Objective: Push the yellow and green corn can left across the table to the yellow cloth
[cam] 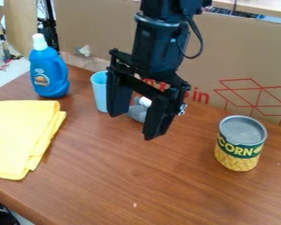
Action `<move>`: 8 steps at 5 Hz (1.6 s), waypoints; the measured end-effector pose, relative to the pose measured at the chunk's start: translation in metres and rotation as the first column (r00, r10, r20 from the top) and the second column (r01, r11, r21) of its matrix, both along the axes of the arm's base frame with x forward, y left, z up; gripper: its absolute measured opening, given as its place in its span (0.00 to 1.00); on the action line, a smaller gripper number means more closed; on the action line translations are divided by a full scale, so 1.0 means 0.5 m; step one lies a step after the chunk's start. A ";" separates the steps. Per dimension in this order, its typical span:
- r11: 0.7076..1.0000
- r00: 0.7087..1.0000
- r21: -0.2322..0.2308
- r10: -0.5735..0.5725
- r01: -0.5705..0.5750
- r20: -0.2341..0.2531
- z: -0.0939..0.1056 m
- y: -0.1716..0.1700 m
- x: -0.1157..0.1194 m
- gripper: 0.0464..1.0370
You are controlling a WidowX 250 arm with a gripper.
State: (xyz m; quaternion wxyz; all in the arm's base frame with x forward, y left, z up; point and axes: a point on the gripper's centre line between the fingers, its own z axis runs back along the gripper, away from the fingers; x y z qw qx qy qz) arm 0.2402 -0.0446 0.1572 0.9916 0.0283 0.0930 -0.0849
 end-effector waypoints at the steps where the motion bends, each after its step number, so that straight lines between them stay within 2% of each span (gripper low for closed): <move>1: 1.000 1.000 0.005 -0.001 0.002 -0.026 -0.013 0.001 0.000 0.96; 2: 0.995 0.995 -0.020 -0.101 0.101 0.007 -0.013 -0.033 0.052 0.96; 3: 0.986 0.986 0.034 -0.166 0.166 0.016 -0.014 -0.098 0.118 0.96; 4: 0.979 0.971 0.020 -0.203 0.202 0.129 -0.023 -0.147 0.184 0.96; 5: 0.962 0.954 -0.068 -0.253 0.266 0.160 -0.046 -0.193 0.240 0.96; 6: 0.954 0.952 -0.080 -0.277 0.288 0.129 -0.061 -0.221 0.292 0.96; 7: 0.942 0.947 -0.104 -0.311 0.319 0.083 -0.101 -0.248 0.337 0.96; 8: 0.939 0.944 -0.100 -0.327 0.329 0.042 -0.138 -0.275 0.347 0.96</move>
